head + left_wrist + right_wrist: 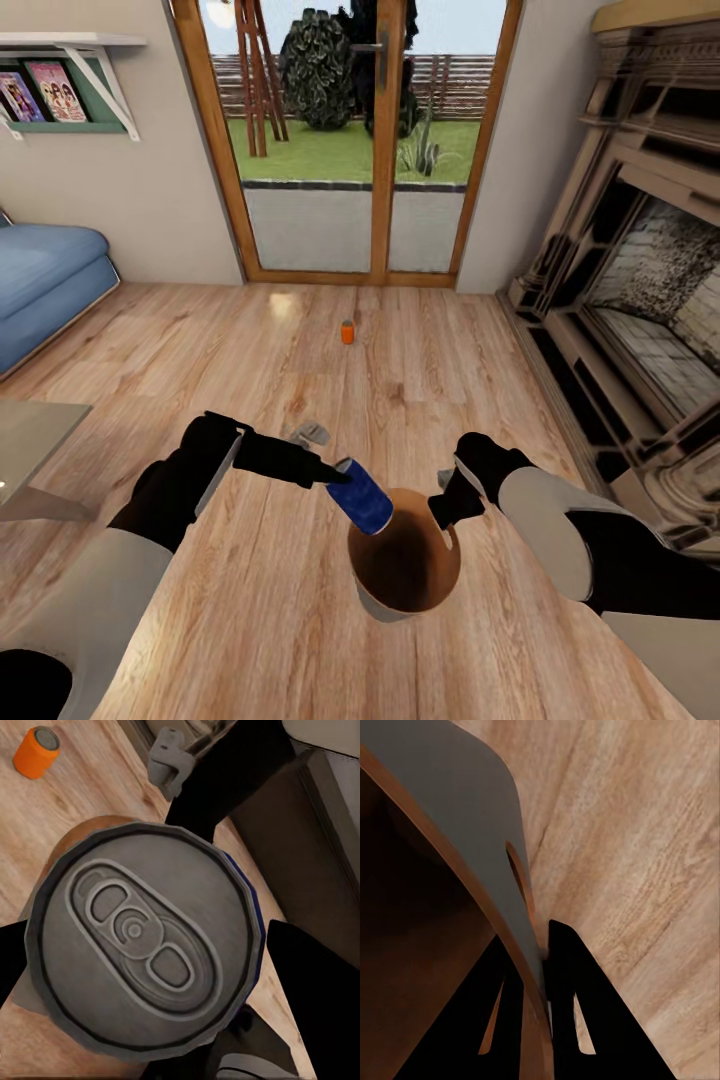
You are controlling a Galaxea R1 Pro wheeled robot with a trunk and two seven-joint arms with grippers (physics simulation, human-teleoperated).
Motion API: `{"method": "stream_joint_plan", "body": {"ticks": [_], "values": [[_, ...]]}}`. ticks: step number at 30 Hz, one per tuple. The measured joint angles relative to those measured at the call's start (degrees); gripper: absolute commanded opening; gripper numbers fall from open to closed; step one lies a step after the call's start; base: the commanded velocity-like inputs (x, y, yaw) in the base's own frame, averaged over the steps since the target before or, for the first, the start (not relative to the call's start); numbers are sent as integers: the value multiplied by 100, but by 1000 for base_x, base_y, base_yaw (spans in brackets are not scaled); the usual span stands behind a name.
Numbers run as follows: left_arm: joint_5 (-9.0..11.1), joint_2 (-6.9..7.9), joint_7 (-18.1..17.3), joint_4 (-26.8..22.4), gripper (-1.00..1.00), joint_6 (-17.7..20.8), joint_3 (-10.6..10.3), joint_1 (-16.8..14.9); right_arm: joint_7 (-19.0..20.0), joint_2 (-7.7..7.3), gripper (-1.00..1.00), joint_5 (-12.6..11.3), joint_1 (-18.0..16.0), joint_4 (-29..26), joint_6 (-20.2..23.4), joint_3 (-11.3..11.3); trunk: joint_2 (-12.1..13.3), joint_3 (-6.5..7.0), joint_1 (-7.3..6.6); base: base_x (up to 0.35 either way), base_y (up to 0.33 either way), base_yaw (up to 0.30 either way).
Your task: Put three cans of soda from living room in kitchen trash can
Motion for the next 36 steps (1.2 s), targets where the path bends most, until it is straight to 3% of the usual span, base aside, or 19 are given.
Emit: {"method": "stream_joint_plan", "body": {"ticks": [6, 9, 15, 19, 26, 36], "values": [[10, -12, 419, -5, -100, -1, -437, 3, -5, 229, -100, -9, 1, -130, 48, 4, 0, 0, 0, 0, 0, 0], [20, -57, 522, -7, -100, 4, -511, 3, -6, 286, -100, -12, 1, -146, 60, -6, 0, 0, 0, 0, 0, 0], [0, -111, 700, 12, -100, -13, -660, 8, -21, 327, -100, 8, 0, -172, 65, -1, 0, 0, 0, 0, 0, 0], [-3, -223, 1212, 42, -100, -37, -1067, 34, -189, 396, -100, 7, -4, -189, 74, 2, 0, 0, 0, 0, 0, 0], [-17, -483, 1936, 111, -100, -69, -1425, 76, -306, 440, -100, -17, -8, -201, 195, -15, 0, 0, 0, 0, 0, 0], [-12, -558, 2367, 143, -100, -160, -1933, 89, -328, 508, -100, -47, -9, -291, 195, -40, 0, 0, 0, 0, 0, 0]]}}
